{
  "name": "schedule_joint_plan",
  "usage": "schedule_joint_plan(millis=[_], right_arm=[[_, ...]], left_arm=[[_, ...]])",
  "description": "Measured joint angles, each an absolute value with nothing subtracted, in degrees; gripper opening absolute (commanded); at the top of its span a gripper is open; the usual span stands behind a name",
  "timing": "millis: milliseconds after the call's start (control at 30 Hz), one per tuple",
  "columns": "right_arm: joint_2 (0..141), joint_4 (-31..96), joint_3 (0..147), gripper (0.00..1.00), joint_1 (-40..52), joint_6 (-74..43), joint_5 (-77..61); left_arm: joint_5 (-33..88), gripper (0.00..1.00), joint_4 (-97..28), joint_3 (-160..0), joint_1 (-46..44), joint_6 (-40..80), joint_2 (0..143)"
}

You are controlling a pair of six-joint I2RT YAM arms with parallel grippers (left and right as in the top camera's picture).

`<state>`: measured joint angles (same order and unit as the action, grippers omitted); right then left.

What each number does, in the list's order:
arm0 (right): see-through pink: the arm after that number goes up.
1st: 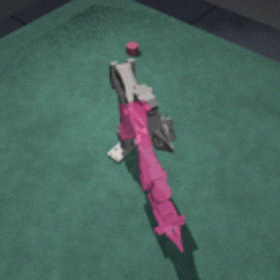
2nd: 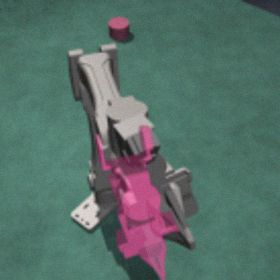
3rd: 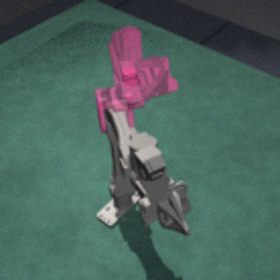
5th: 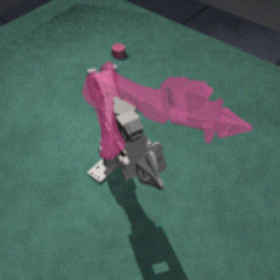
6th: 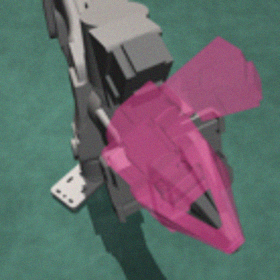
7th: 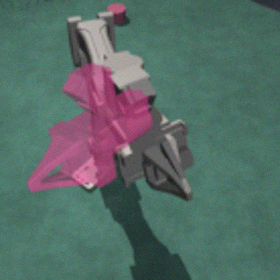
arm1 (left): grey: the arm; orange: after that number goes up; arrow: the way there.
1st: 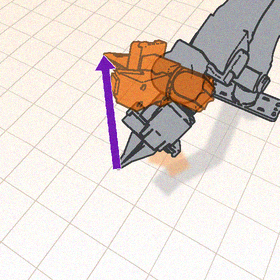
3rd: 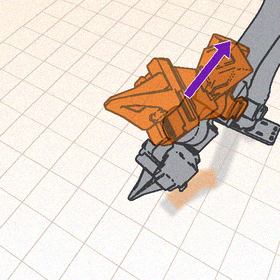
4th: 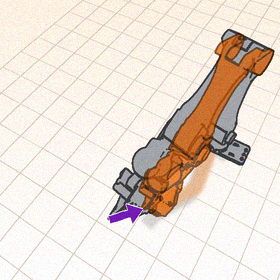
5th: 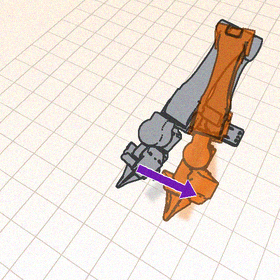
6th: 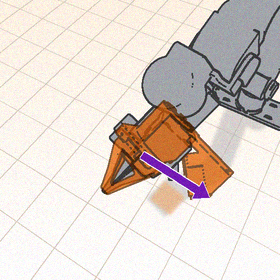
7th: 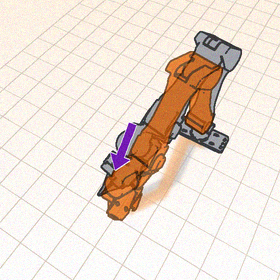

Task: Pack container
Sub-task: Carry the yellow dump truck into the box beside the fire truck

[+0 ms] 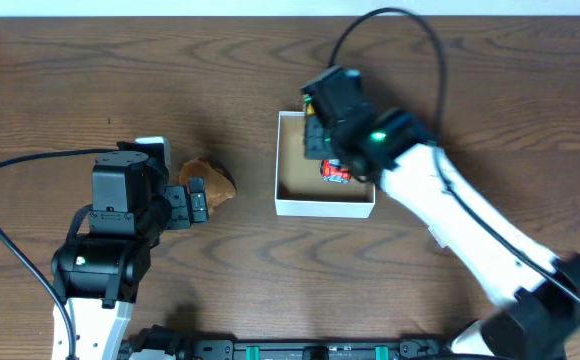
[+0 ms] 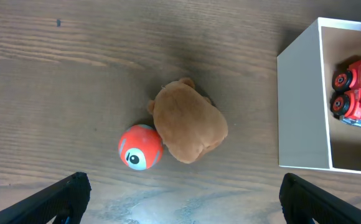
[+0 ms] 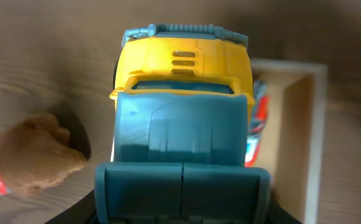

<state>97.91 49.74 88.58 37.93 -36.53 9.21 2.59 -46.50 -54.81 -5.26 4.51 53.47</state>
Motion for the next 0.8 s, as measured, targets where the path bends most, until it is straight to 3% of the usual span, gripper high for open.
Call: schedule_joint_plan(millis=[400, 800], right_arm=[[110.2, 48.5, 88.7, 0.01, 39.9, -41.0, 8.8], [113.9, 47.9, 89.0, 0.07, 38.9, -44.2, 8.4]], left_arm=[[2.6, 0.98, -46.9, -54.8, -5.3, 4.5, 53.5], [2.6, 0.98, -47.2, -54.8, -5.3, 4.5, 53.5]])
